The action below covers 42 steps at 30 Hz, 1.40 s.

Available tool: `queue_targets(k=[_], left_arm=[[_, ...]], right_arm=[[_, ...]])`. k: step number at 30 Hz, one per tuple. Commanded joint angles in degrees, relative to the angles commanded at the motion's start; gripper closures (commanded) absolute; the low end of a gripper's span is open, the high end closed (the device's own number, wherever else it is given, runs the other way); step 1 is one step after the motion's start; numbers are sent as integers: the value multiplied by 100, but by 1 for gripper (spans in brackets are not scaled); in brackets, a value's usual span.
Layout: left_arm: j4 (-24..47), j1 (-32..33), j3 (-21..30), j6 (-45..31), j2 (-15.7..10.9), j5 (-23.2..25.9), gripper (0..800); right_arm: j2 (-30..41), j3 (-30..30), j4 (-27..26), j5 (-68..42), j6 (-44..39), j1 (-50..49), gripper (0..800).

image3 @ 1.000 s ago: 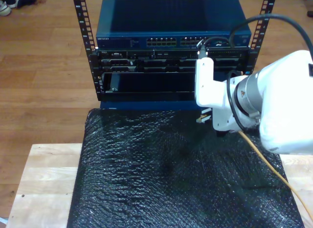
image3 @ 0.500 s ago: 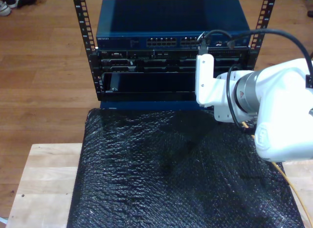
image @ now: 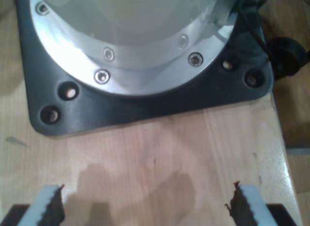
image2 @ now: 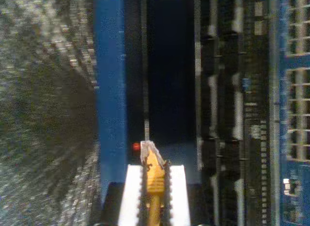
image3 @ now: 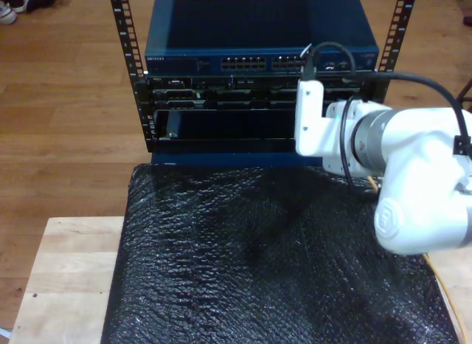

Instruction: Grab the cable and plug it in

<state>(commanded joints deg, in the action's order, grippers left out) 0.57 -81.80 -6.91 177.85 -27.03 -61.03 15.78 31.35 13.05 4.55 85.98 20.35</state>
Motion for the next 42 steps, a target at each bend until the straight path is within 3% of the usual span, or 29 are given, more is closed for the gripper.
queue_targets(k=[12, 17, 24, 36, 42], left_arm=[[0, 0, 0, 0, 0, 0, 0], [0, 0, 0, 0, 0, 0, 0], [0, 0, 0, 0, 0, 0, 0], [0, 0, 0, 0, 0, 0, 0], [-9, 0, 0, 0, 0, 0, 0]], right_arm=[[35, -273, -185, 457, 18, 0, 800], [0, -378, -413, 1231, 70, 0, 800], [-299, -53, -492, 1547, 97, 0, 800], [-527, -9, -651, 1864, 229, 0, 800], [-519, -114, -1134, 1890, 237, 105, 800]])
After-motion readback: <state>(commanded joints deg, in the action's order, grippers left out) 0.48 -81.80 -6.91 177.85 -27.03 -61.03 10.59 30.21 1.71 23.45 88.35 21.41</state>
